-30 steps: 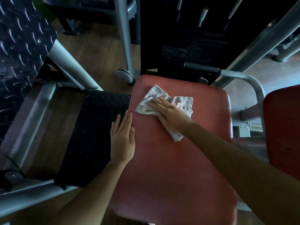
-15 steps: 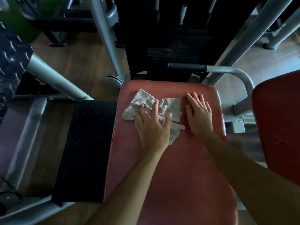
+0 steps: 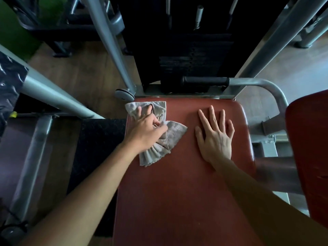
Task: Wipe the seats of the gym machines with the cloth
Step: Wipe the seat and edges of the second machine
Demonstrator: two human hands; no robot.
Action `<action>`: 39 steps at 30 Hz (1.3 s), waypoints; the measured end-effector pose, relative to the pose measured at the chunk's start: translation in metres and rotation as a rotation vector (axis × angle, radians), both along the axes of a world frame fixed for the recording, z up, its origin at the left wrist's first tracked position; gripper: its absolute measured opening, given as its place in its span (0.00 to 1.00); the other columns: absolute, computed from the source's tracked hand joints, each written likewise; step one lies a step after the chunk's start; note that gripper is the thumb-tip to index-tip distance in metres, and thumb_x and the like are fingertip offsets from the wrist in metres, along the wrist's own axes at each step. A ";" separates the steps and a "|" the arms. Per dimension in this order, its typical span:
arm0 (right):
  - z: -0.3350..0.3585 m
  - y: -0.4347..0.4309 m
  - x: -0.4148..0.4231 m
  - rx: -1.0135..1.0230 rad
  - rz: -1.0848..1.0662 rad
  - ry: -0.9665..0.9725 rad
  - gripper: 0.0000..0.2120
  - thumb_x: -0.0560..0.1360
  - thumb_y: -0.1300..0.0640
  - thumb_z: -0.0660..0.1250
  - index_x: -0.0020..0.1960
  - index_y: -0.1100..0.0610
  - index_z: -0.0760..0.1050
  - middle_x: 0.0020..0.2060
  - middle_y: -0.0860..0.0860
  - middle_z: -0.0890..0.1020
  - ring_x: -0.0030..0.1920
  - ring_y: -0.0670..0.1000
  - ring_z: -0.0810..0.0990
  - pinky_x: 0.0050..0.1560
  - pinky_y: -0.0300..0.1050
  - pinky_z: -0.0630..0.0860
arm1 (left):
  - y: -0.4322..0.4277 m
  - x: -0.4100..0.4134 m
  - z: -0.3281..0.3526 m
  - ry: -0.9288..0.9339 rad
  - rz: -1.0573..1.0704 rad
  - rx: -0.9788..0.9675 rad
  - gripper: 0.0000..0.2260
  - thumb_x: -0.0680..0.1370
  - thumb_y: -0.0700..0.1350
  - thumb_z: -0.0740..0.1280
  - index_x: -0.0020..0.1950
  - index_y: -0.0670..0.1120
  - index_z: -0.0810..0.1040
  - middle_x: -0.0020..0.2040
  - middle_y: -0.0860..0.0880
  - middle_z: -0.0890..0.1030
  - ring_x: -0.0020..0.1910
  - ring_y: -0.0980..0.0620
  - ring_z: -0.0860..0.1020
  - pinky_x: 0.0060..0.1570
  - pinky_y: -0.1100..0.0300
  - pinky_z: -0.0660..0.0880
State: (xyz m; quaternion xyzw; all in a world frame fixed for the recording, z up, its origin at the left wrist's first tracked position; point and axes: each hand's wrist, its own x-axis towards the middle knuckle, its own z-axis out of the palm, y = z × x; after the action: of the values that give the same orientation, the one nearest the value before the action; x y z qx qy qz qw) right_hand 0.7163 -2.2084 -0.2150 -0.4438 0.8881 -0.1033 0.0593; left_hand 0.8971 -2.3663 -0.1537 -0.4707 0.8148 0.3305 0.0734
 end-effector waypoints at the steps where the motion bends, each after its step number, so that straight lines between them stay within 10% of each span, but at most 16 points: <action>1: 0.000 0.000 0.000 0.003 -0.003 0.001 0.26 0.83 0.41 0.50 0.80 0.39 0.53 0.81 0.47 0.53 0.81 0.55 0.46 0.78 0.60 0.48 | 0.004 -0.005 -0.001 0.023 0.047 -0.039 0.14 0.79 0.60 0.62 0.43 0.50 0.73 0.82 0.53 0.54 0.81 0.47 0.48 0.78 0.41 0.48; 5: 0.002 -0.001 0.002 0.014 -0.022 0.001 0.27 0.82 0.41 0.49 0.80 0.39 0.52 0.81 0.46 0.53 0.81 0.54 0.46 0.78 0.59 0.48 | 0.024 -0.017 -0.025 0.160 0.126 -0.342 0.08 0.79 0.51 0.65 0.51 0.48 0.74 0.77 0.46 0.65 0.78 0.37 0.58 0.74 0.35 0.56; 9: 0.002 -0.002 0.002 0.011 -0.027 0.018 0.27 0.81 0.41 0.50 0.80 0.40 0.53 0.81 0.46 0.53 0.81 0.54 0.46 0.77 0.59 0.49 | -0.001 -0.030 -0.032 0.139 0.032 -0.451 0.25 0.73 0.48 0.61 0.70 0.45 0.67 0.75 0.42 0.67 0.77 0.37 0.61 0.76 0.38 0.57; 17: 0.000 -0.002 0.002 -0.004 -0.037 0.040 0.26 0.81 0.41 0.52 0.79 0.40 0.56 0.81 0.46 0.55 0.81 0.54 0.48 0.77 0.58 0.50 | -0.062 -0.091 -0.029 0.117 -0.373 -0.291 0.18 0.83 0.56 0.56 0.67 0.53 0.77 0.61 0.53 0.81 0.63 0.49 0.74 0.54 0.54 0.70; 24: 0.001 -0.002 0.002 -0.013 -0.034 0.041 0.26 0.81 0.41 0.51 0.79 0.41 0.57 0.80 0.46 0.56 0.81 0.53 0.49 0.77 0.57 0.50 | -0.090 -0.022 -0.026 0.216 -0.365 -0.347 0.16 0.83 0.51 0.57 0.71 0.57 0.62 0.65 0.49 0.76 0.55 0.45 0.79 0.40 0.51 0.76; 31: 0.001 -0.002 0.003 0.008 -0.041 0.049 0.27 0.81 0.41 0.52 0.79 0.42 0.56 0.81 0.46 0.55 0.81 0.54 0.48 0.77 0.58 0.50 | -0.087 -0.024 -0.034 0.174 -0.322 -0.430 0.18 0.82 0.54 0.59 0.69 0.51 0.77 0.68 0.57 0.78 0.67 0.52 0.71 0.61 0.50 0.75; 36: 0.002 -0.002 0.004 0.004 -0.042 0.048 0.27 0.81 0.41 0.52 0.79 0.41 0.58 0.80 0.46 0.56 0.81 0.54 0.49 0.77 0.58 0.51 | -0.080 -0.046 -0.038 0.178 -0.428 -0.414 0.20 0.84 0.52 0.56 0.77 0.60 0.61 0.63 0.51 0.80 0.66 0.50 0.73 0.50 0.53 0.75; 39: 0.002 -0.001 0.004 0.002 -0.042 0.051 0.27 0.81 0.41 0.52 0.79 0.42 0.58 0.80 0.46 0.56 0.81 0.53 0.49 0.77 0.58 0.52 | -0.082 -0.022 -0.037 0.250 -0.542 -0.432 0.23 0.84 0.45 0.58 0.79 0.59 0.62 0.72 0.57 0.73 0.72 0.51 0.69 0.66 0.52 0.73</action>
State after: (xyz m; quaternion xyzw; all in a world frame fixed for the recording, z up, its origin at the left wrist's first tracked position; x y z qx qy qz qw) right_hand 0.7204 -2.2098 -0.2129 -0.4274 0.8987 -0.0921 0.0348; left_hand 0.8749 -2.4484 -0.1909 -0.1982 0.9636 0.1741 -0.0430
